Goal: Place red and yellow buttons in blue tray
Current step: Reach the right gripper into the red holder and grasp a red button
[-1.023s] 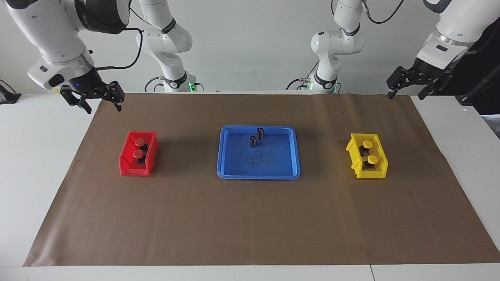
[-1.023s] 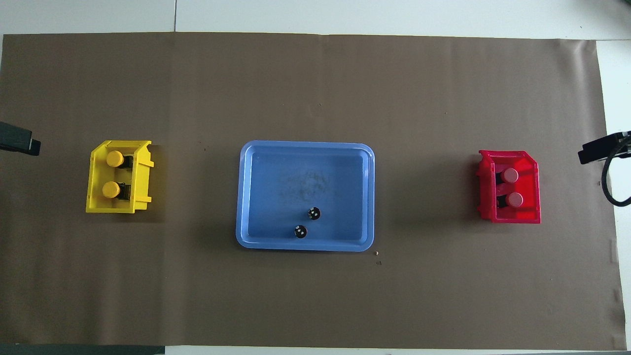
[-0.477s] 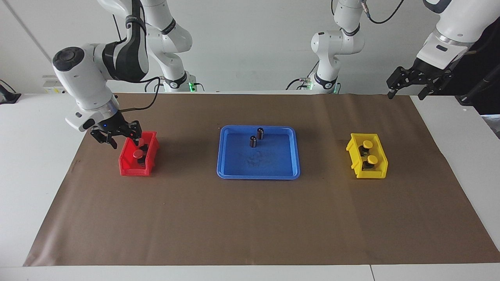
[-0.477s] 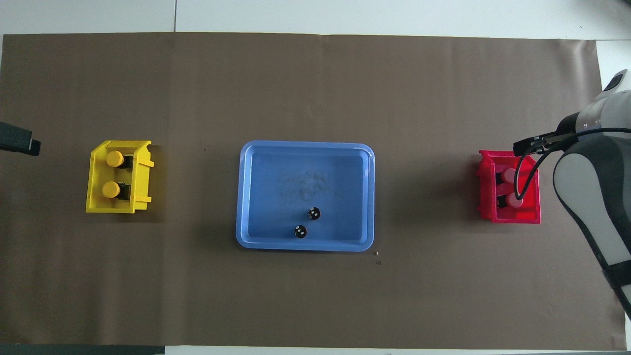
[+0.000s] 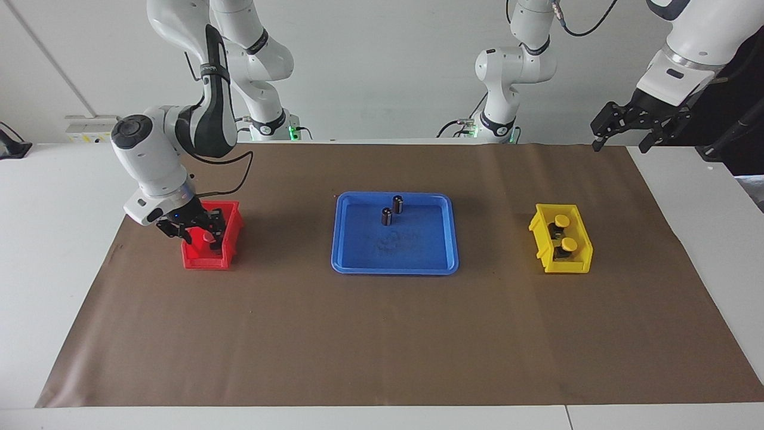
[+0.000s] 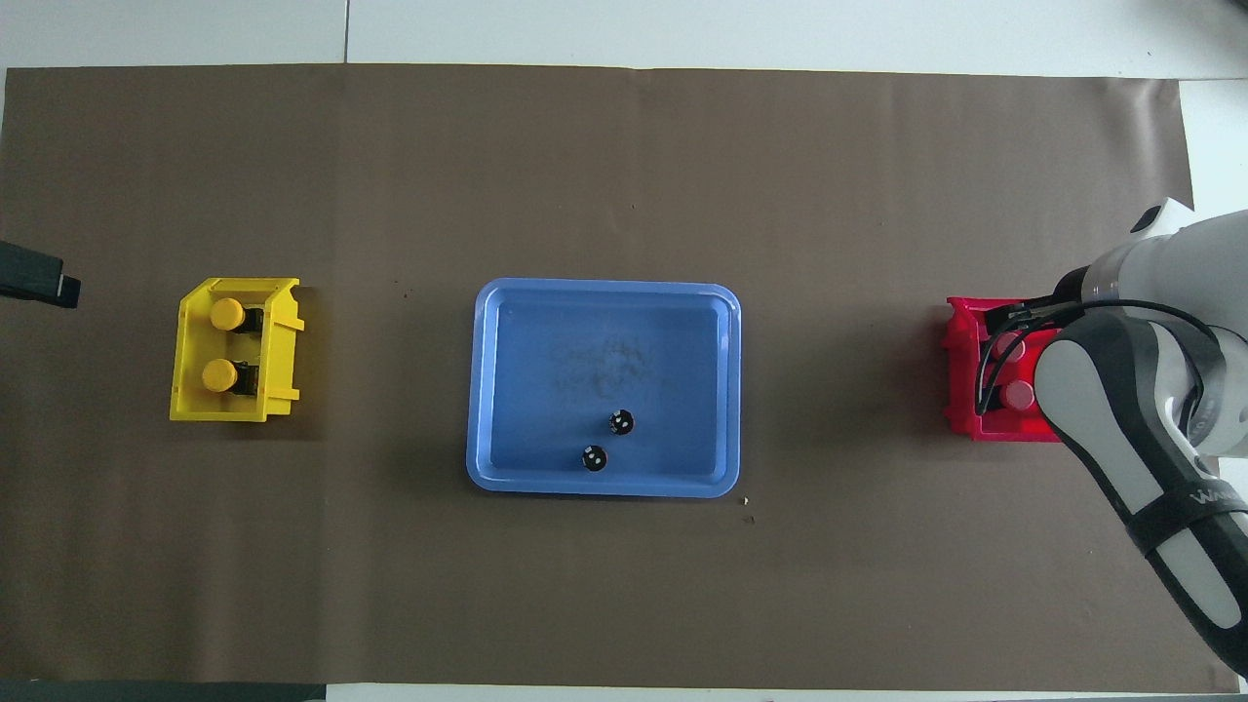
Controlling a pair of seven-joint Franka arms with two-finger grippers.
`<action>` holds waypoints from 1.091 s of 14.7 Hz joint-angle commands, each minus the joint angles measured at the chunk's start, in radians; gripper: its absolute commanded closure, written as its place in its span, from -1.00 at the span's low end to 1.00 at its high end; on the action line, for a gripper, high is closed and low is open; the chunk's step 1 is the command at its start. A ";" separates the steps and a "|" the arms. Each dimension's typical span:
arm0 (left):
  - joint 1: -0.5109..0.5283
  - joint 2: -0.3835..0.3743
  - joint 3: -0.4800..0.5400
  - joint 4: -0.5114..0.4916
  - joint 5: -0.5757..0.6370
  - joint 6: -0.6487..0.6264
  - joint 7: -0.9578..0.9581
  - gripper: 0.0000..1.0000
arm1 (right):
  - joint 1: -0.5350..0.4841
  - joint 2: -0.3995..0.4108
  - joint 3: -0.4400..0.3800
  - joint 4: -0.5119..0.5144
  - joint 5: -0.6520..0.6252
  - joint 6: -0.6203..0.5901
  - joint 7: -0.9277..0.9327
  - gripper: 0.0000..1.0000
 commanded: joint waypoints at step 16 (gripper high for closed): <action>0.006 -0.030 -0.003 -0.030 0.010 -0.008 -0.003 -1.00 | -0.017 -0.057 0.008 -0.135 0.014 0.084 0.001 -0.36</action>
